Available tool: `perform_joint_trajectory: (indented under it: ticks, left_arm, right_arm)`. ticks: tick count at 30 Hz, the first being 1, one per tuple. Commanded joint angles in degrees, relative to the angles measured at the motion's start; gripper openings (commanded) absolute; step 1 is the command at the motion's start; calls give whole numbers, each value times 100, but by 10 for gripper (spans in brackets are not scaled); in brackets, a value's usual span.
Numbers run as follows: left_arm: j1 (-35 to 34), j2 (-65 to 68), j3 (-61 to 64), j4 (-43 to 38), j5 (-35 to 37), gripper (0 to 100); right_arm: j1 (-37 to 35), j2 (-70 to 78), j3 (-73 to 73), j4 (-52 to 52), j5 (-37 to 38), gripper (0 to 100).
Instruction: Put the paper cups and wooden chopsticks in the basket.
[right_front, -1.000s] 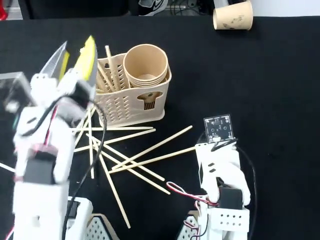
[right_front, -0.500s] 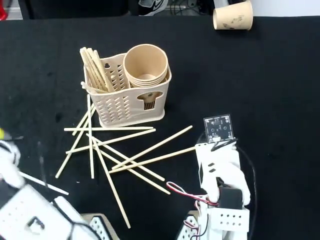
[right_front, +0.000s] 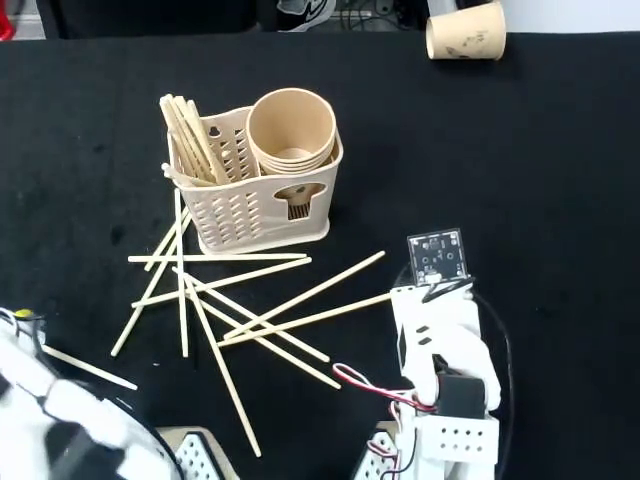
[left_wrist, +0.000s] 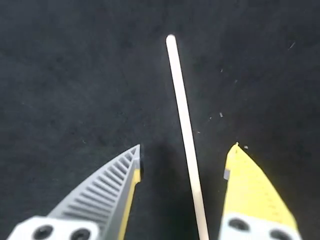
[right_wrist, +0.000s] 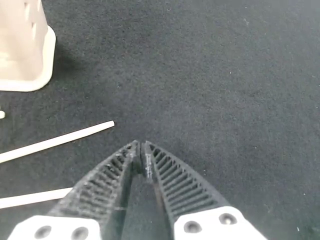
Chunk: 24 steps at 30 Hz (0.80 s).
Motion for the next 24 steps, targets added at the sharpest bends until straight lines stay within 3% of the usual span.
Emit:
perform_joint_trajectory:
  ticks: [1,10,17,24]
  left_arm:
    - [-31,1152,-840,-70,-44,274]
    - [-66,3182,-2035,-62,-35,273]
    - [-31,3719,-2264,-53,-70,48]
    - [251,3701,-2281,255,-44,30]
  right_arm:
    - [62,-391,-22,35,35,15]
    - [62,-391,-22,35,35,15]
    - [62,-391,-22,35,35,15]
    - [62,-391,-22,35,35,15]
